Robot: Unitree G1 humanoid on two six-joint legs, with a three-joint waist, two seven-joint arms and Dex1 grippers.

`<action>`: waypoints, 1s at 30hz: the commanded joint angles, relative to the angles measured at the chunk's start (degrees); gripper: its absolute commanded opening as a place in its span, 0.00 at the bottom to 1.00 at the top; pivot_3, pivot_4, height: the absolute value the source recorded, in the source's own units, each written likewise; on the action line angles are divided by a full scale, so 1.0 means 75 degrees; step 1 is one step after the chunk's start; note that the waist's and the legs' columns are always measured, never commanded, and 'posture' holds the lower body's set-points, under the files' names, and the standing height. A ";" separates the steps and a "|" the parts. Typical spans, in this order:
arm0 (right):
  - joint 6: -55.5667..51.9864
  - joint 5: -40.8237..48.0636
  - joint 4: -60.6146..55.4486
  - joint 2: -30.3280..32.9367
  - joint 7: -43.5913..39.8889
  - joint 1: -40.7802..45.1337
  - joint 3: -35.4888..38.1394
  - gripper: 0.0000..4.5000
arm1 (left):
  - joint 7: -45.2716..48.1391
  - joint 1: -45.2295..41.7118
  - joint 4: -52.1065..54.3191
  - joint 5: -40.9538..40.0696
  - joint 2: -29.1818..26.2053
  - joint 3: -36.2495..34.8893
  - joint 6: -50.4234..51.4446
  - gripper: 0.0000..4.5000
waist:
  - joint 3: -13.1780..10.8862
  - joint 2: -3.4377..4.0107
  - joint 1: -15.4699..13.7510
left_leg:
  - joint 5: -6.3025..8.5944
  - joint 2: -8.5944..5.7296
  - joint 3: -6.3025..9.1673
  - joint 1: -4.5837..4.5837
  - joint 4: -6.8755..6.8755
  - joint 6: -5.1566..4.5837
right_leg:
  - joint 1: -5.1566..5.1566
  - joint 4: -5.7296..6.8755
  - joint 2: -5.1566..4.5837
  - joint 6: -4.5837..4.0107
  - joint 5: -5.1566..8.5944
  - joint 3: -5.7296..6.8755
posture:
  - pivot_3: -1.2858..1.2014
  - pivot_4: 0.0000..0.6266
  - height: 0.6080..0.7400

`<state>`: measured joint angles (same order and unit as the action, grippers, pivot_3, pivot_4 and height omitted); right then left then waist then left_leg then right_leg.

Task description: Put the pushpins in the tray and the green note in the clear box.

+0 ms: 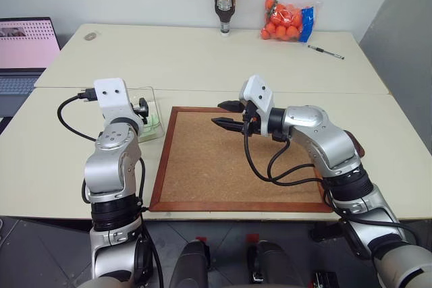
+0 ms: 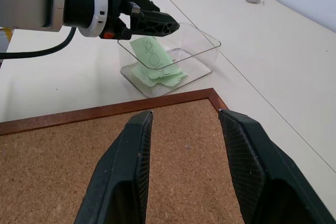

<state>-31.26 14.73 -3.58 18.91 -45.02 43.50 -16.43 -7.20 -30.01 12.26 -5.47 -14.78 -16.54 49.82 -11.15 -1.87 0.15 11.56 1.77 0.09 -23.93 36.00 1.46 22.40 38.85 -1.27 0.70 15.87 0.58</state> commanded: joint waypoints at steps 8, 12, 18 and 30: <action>-0.0040 0.0254 -0.0571 -0.0130 0.0328 -0.0322 0.0667 0.47 | 0.0487 0.0487 0.1119 0.0799 -0.0722 0.0942 -0.1632 0.93 | 0.0000 0.0000 -0.0001 | 0.0000 0.0001 -0.0002 -0.0001 -0.0001 0.0000 | 0.0000 -0.0002 -0.0005 -0.0002 -0.0001 -0.0004 | 0.52 0.24 1.00; -0.0219 0.0365 -0.1211 -0.0171 0.0902 -0.1154 0.1160 0.47 | 0.1287 0.0611 0.1230 0.0330 -0.0593 0.1389 -0.2086 0.93 | 0.0000 -0.0001 -0.0029 | 0.0000 0.0000 -0.0004 -0.0001 -0.0003 0.0001 | 0.0001 -0.0003 -0.0014 -0.0006 0.0000 -0.0005 | 0.52 0.24 1.00; 0.0284 0.0007 -0.2193 -0.0511 0.2471 -0.2948 0.2018 0.47 | 0.2449 0.0964 0.1306 -0.0336 -0.0174 0.2255 -0.2148 0.93 | 0.0001 -0.0003 -0.0063 | 0.0000 -0.0010 -0.0008 -0.0005 0.0000 0.0000 | -0.0008 -0.0019 -0.0018 -0.0002 0.0001 -0.0009 | 0.52 0.24 1.00; 0.1984 -0.0775 -0.2622 -0.1531 0.4444 -0.5225 0.2605 0.47 | 0.4430 0.2213 0.1000 -0.1079 -0.0202 0.3168 -0.3051 0.93 | -0.0001 0.0007 0.0028 | -0.0001 0.0021 -0.0023 0.0009 -0.0004 -0.0001 | 0.0006 0.0006 0.0005 0.0009 0.0026 -0.0013 | 0.52 0.24 1.00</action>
<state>-19.12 9.51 -20.58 7.94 -13.17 4.44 2.24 24.90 -13.63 19.26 -13.02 -16.15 7.04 29.25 -11.16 -1.82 0.36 11.55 1.91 -0.07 -23.86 35.99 1.44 22.43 38.89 -1.23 0.78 16.05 0.48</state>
